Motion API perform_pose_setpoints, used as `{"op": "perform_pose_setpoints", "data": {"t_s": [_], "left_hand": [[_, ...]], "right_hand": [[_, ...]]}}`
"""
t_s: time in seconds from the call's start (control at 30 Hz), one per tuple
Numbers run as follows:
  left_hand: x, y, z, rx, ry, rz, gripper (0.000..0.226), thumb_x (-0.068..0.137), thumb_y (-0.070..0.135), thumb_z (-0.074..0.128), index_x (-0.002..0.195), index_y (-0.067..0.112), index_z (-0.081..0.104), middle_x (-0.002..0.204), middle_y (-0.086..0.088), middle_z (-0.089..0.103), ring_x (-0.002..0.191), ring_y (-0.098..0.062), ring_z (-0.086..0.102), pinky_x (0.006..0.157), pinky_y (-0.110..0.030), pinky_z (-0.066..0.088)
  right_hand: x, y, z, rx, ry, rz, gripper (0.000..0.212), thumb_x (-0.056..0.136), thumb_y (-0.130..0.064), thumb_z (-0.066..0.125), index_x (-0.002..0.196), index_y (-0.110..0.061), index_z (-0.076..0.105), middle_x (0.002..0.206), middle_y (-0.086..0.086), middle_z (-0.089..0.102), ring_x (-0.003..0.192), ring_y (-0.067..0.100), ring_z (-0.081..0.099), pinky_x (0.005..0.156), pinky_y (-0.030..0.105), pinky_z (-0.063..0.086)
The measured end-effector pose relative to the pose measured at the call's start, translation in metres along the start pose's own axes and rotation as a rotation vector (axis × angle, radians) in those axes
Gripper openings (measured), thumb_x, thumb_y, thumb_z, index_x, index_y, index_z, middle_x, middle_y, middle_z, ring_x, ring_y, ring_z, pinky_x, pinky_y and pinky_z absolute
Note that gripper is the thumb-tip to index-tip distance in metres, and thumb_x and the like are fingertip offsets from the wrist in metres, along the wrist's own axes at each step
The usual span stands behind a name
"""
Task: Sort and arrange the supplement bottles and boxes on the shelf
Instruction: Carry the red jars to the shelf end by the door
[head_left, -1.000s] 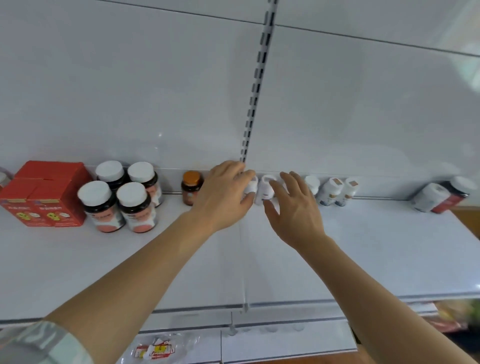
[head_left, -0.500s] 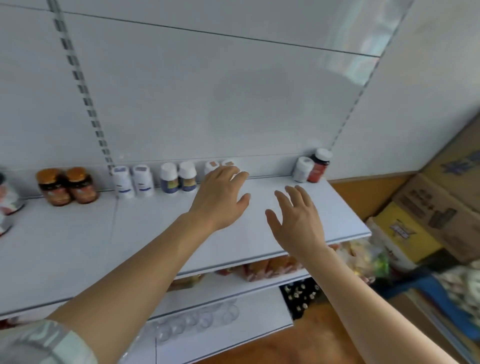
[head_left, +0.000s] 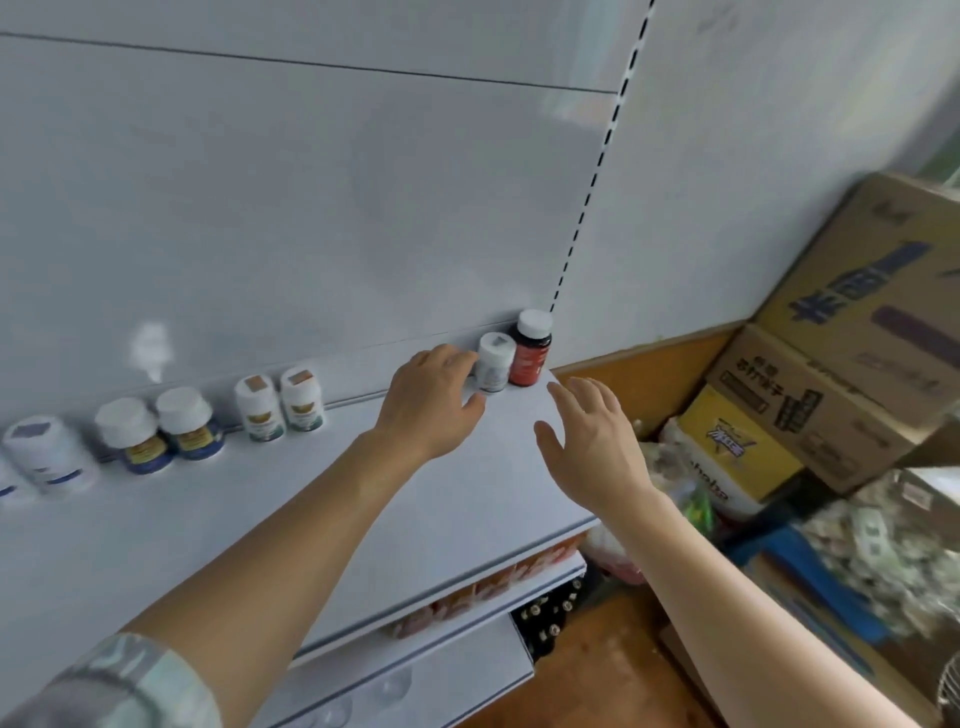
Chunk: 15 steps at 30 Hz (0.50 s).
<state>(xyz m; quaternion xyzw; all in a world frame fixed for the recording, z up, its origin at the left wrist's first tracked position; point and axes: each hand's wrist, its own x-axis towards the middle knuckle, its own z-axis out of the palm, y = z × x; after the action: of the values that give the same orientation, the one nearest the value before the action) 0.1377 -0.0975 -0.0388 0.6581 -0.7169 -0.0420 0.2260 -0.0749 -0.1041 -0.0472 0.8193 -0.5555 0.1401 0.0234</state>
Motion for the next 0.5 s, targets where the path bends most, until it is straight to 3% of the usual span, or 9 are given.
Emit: {"op": "perform_pose_setpoints", "data": {"t_s": [0.27,0.4,0.5], "left_hand": [[0.064,-0.003,0.044,0.041,-0.09,-0.105,0.055,0.093,0.037,0.055,0.143,0.02,0.042,0.138,-0.005,0.049,0.121,-0.03,0.049,0.098,-0.04,0.043],[0.082,0.002,0.065,0.052,-0.119,-0.155,0.058,0.092,0.034,0.057,0.145,0.022,0.038,0.142,-0.004,0.045,0.127,-0.03,0.045,0.102,-0.04,0.041],[0.097,0.007,0.074,0.037,-0.095,-0.242,0.051,0.092,0.032,0.058,0.14,0.021,0.046,0.142,-0.002,0.046,0.13,-0.028,0.043,0.102,-0.04,0.041]], "right_hand": [[0.074,0.041,0.015,0.097,-0.047,-0.006,0.048,0.097,-0.023,0.05,0.143,-0.016,0.041,0.144,0.011,0.045,0.134,0.033,0.038,0.107,0.042,0.039],[0.113,0.056,0.03,0.14,-0.073,-0.114,0.052,0.096,-0.017,0.047,0.145,-0.016,0.033,0.141,0.012,0.043,0.126,0.034,0.043,0.101,0.043,0.043],[0.145,0.069,0.035,0.18,-0.124,-0.193,0.051,0.094,-0.015,0.045,0.143,-0.019,0.032,0.14,0.012,0.04,0.123,0.035,0.043,0.096,0.043,0.045]]}}
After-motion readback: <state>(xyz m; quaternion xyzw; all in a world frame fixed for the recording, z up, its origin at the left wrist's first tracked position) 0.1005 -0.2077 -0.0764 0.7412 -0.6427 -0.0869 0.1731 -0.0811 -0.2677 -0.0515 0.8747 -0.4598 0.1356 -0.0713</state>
